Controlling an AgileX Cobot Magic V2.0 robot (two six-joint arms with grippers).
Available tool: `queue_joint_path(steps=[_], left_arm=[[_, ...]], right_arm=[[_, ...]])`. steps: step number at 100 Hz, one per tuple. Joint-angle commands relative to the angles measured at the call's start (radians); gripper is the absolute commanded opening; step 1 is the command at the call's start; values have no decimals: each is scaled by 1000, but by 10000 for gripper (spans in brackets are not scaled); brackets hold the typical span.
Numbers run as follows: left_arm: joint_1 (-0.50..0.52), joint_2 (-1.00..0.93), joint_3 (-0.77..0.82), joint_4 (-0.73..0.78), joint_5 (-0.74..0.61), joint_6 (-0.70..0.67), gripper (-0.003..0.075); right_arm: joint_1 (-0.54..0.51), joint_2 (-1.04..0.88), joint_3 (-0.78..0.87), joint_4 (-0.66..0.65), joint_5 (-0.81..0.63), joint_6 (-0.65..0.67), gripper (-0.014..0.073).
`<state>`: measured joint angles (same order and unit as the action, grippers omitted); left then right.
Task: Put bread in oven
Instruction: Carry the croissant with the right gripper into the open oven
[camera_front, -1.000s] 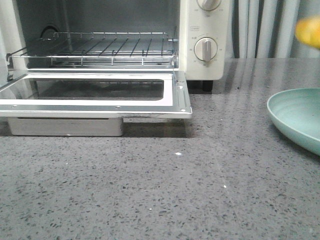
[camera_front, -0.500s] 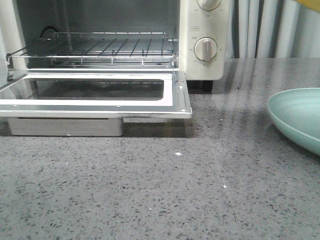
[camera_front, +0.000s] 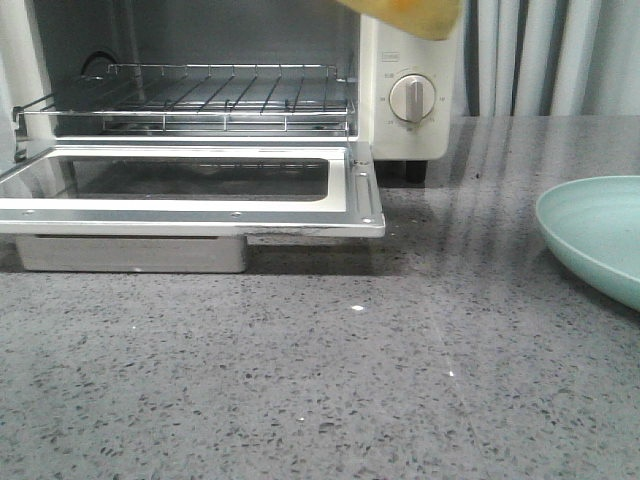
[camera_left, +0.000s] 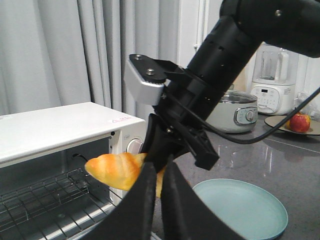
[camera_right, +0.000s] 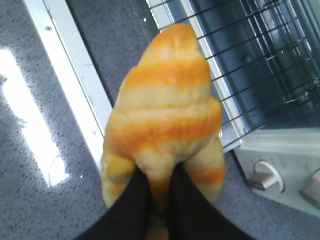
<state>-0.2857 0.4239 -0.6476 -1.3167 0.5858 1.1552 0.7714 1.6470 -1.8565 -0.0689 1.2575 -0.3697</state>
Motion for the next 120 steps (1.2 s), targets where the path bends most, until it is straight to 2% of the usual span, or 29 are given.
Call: queue_joint_path(steps=[1, 41, 57, 120], left_arm=[[-4, 9, -33, -49, -18, -9, -20], [-4, 9, -33, -51, -18, -9, -20], [-4, 9, -33, -53, -14, -9, -20], [-4, 9, -33, -53, -14, -9, -20]], right_arm=[[1, 6, -84, -17, 42, -21, -73], [1, 206, -248, -104, 23, -43, -73], [1, 251, -297, -122, -25, -43, -73], [1, 329, -319, -177, -203, -41, -73]])
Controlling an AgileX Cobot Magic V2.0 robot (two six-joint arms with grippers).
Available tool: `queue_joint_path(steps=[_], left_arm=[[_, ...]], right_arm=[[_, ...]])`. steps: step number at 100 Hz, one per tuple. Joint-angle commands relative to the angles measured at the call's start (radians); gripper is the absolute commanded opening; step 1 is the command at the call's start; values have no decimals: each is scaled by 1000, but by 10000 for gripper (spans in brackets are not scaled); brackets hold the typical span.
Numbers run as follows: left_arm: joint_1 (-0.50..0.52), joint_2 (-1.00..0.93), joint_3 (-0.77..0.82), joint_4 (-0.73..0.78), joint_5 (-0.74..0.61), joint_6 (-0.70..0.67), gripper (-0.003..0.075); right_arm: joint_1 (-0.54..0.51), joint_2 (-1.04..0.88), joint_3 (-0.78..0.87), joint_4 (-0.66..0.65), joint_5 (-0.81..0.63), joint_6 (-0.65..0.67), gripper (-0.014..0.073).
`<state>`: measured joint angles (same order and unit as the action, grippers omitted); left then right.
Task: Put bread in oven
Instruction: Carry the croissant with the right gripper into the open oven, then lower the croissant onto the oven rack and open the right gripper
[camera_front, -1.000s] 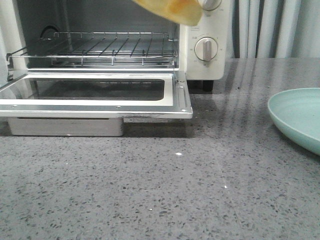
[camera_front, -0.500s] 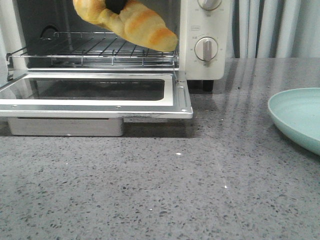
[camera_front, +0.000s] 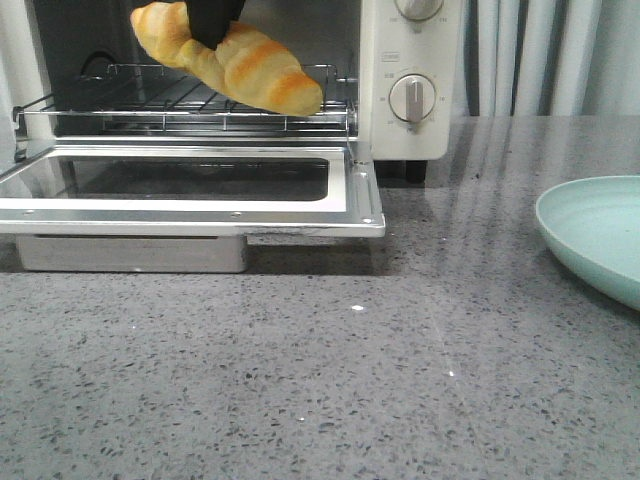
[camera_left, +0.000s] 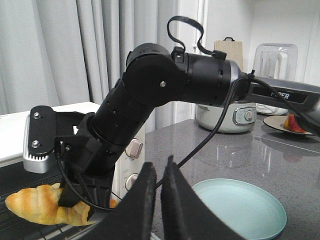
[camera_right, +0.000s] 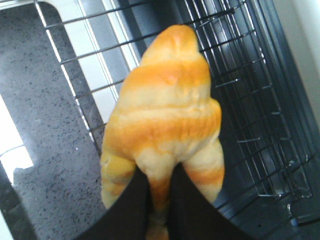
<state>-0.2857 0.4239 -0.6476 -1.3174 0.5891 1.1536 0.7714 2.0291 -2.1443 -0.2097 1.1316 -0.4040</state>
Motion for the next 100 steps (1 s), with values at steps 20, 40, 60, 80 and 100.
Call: queue_joint_path(steps=[20, 40, 60, 80, 100], left_arm=[[-4, 9, -33, -53, -13, -7, -20], [-4, 9, -33, -53, -5, -7, -20], [-4, 9, -33, -53, 8, -7, -20], [-4, 9, -33, -48, 10, -7, -20], [-4, 9, -33, -44, 10, -7, -20]], right_arm=[[1, -53, -31, -59, -105, 6, -72], [1, -53, -31, -64, -110, 16, 129], [1, -53, -31, -80, -127, 67, 444], [1, -53, -38, -88, -133, 67, 437], [1, -53, -72, -96, -162, 67, 437]])
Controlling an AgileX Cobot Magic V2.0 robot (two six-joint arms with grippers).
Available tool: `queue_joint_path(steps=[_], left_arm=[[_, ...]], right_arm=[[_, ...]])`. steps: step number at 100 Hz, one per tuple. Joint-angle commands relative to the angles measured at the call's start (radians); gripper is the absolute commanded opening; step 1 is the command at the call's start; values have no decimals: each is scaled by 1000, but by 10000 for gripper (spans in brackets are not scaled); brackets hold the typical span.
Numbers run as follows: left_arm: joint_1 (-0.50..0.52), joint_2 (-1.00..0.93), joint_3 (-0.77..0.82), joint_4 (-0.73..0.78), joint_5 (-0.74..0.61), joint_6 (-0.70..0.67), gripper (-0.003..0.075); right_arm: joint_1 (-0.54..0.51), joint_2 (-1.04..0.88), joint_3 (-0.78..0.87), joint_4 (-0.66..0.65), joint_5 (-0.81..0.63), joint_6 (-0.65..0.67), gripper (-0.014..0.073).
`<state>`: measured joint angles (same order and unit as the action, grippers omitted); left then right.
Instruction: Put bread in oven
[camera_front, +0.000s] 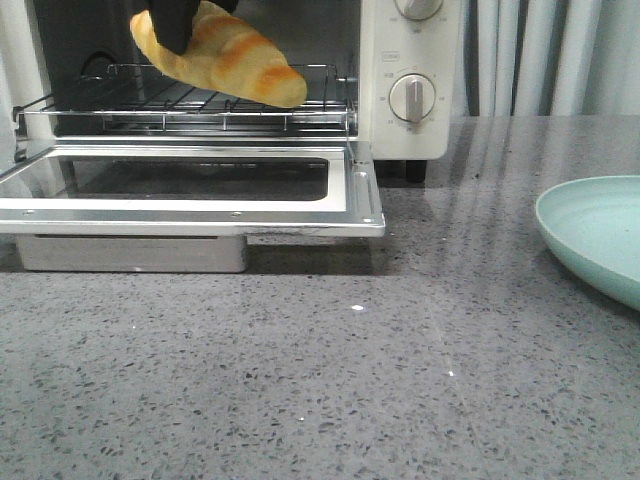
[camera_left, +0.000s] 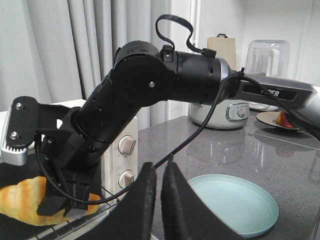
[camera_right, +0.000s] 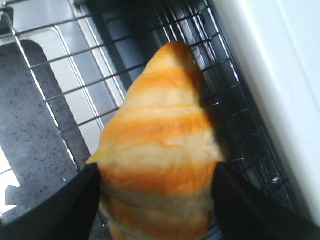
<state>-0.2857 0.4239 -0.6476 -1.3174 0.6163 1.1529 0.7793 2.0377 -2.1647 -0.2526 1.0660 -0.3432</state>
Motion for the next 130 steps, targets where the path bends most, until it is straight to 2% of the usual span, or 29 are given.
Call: queue_joint_path(steps=[1, 51, 61, 72, 82, 99, 110, 130], left_arm=[[-4, 9, -33, -44, -18, -6, -20], [-4, 9, -33, -35, -18, -5, -20], [-4, 9, -33, -31, -21, -5, -20], [-4, 9, -33, -26, -34, -5, -20], [-4, 0, -33, -16, -73, -5, -20], [-4, -56, -33, 58, -188, -5, -20], [-4, -105, -33, 82, -255, -5, -20], [-4, -173, -33, 137, -362, -6, -20]], right_arm=[[-7, -62, -53, -53, -96, 7, 437], [-1, -62, -68, -53, -71, 7, 420], [3, -62, -80, -53, -24, 7, 300], [14, -63, -108, -51, 49, 7, 83], [17, -78, -128, -36, 87, 8, -76], [18, -134, -130, -40, 100, 99, -64], [21, -182, -130, -48, 105, 109, -64], [46, -269, -130, -197, 114, 191, -64]])
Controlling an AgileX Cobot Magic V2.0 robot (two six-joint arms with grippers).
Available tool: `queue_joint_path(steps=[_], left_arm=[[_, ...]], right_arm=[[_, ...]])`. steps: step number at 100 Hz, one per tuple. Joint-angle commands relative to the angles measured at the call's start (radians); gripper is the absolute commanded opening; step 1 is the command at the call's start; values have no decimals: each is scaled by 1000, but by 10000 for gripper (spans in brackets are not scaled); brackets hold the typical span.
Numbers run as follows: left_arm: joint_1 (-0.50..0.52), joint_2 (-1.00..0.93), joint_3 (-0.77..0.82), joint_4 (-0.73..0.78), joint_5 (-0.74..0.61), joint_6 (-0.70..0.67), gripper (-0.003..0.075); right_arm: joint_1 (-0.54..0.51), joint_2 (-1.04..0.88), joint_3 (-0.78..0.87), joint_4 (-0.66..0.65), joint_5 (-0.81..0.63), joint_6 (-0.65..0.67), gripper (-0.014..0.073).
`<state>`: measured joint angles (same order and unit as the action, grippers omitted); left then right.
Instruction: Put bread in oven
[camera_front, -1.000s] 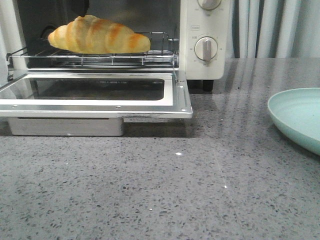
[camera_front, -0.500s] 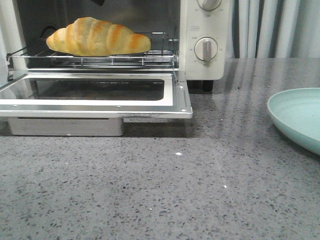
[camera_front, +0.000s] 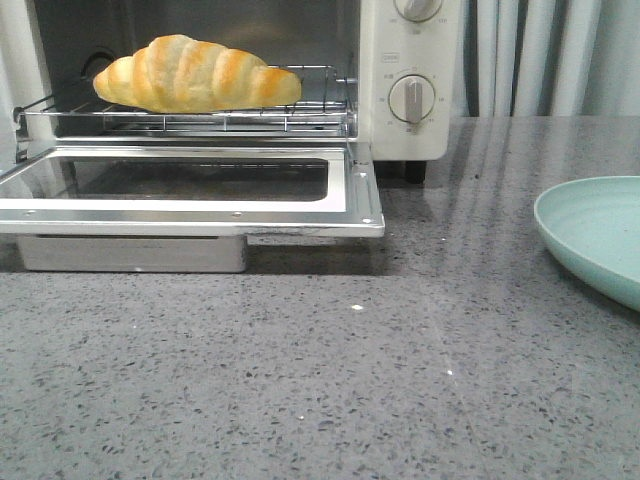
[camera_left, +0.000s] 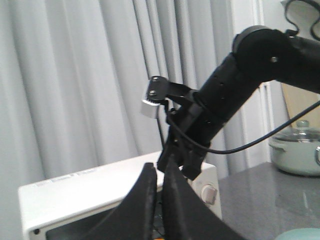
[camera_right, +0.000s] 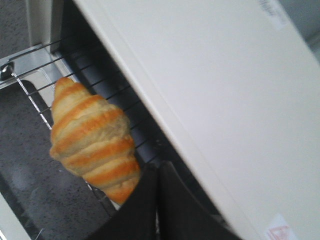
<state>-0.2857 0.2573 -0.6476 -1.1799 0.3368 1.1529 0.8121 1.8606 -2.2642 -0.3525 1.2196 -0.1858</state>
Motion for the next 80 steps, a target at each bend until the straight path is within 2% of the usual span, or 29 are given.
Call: queue_joint_path(steps=[1, 23, 54, 64, 80], left_arm=[[-4, -6, -33, 2, -87, -6, -20], [-2, -20, -33, 32, -160, -6, -20], [-2, -20, -31, 51, -258, -6, -20], [-2, -20, -29, 92, -291, -6, -20], [-2, -12, -23, 102, -346, -6, -20]], right_arm=[[14, -96, -30, -100, -40, 33, -64], [42, -217, -30, -210, 3, 50, -64], [42, -434, -15, -286, 80, 64, -62], [42, -512, 31, -345, 80, 64, -62], [42, -636, 157, -365, 80, 77, -62]])
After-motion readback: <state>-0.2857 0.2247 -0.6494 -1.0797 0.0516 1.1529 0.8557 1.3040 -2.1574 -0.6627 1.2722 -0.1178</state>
